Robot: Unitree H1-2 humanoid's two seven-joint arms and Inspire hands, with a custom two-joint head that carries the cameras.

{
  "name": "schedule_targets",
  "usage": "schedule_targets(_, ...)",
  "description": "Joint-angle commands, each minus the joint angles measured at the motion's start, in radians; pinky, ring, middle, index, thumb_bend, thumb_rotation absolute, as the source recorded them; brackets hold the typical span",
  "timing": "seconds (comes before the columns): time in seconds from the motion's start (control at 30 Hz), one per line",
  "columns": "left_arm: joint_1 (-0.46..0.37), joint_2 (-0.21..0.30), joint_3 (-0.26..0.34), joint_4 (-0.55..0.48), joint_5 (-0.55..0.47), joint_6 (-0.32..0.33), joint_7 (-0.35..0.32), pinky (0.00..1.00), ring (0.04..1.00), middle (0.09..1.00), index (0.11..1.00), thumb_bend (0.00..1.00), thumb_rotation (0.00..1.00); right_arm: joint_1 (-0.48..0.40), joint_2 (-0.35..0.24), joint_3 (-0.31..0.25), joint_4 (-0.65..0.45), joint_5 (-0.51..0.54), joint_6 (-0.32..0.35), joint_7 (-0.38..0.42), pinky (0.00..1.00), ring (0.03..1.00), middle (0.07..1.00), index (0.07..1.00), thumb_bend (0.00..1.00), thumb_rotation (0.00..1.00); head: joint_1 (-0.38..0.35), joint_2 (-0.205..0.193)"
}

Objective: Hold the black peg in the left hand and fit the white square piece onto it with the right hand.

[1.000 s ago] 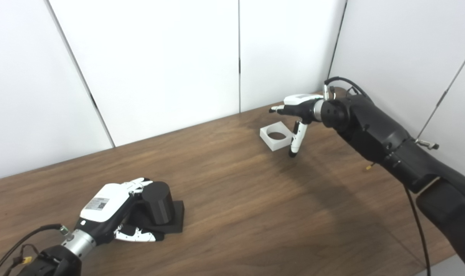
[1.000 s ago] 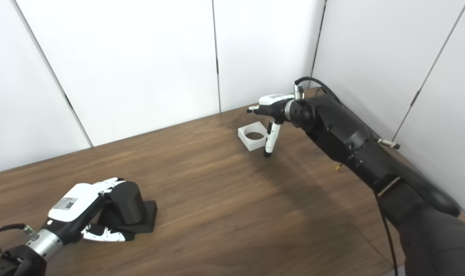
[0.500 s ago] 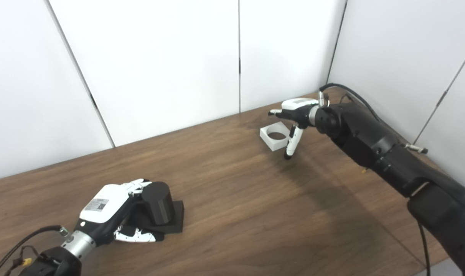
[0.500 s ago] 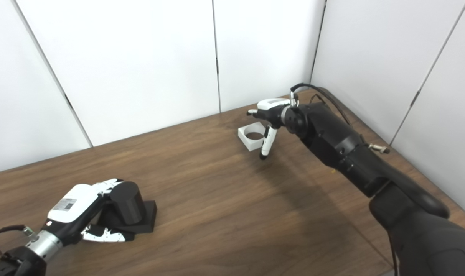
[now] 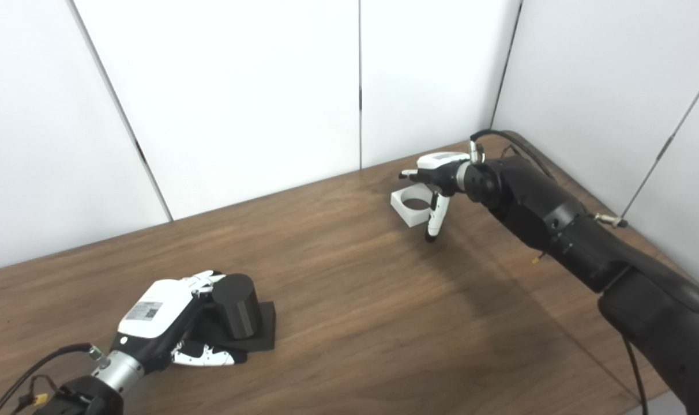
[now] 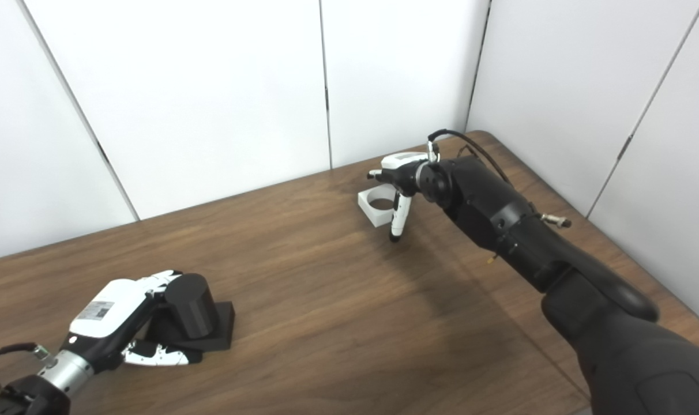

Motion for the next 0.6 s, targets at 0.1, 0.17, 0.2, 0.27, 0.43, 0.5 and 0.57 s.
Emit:
schedule_targets(0.1,0.088,0.044,-0.065,0.007,0.069,0.011,-0.156,0.84,0.897,0.858,0.492,0.52,0.07,-0.079,-0.002,-0.006,0.033,-0.016,-0.026,-0.044,0.79,0.906,0.943,0.95,0.83,0.15,0.001,0.004)
schedule_targets(0.17,0.092,0.045,-0.062,-0.005,0.066,0.017,-0.161,0.84,0.898,0.857,0.491,0.52,0.07,-0.087,0.002,0.002,0.059,-0.02,-0.042,-0.052,0.79,0.906,0.935,0.927,0.81,0.14,0.002,0.006)
schedule_targets(0.2,0.094,0.046,-0.061,-0.009,0.068,0.018,-0.161,0.84,0.897,0.856,0.491,0.52,0.07,-0.089,0.004,0.005,0.071,-0.02,-0.048,-0.056,0.79,0.907,0.933,0.921,0.81,0.13,0.003,0.008)
schedule_targets(0.27,0.097,0.047,-0.06,-0.013,0.071,0.016,-0.158,0.83,0.895,0.854,0.491,0.52,0.07,-0.093,0.007,0.01,0.091,-0.02,-0.062,-0.063,0.79,0.908,0.932,0.904,0.8,0.13,0.005,0.009)
schedule_targets(0.43,0.101,0.049,-0.056,-0.029,0.068,0.023,-0.166,0.82,0.891,0.851,0.491,0.52,0.07,-0.108,0.008,0.048,0.136,-0.044,-0.081,-0.068,0.79,0.914,0.933,0.816,0.77,0.16,0.007,0.016)
schedule_targets(0.5,0.102,0.05,-0.054,-0.038,0.066,0.028,-0.172,0.82,0.89,0.85,0.491,0.52,0.07,-0.112,0.008,0.054,0.148,-0.049,-0.086,-0.074,0.78,0.91,0.927,0.769,0.76,0.16,0.007,0.02)
schedule_targets(0.57,0.104,0.051,-0.052,-0.048,0.063,0.033,-0.179,0.82,0.89,0.848,0.491,0.52,0.07,-0.112,0.007,0.053,0.157,-0.044,-0.095,-0.087,0.77,0.9,0.907,0.696,0.76,0.14,0.008,0.022)
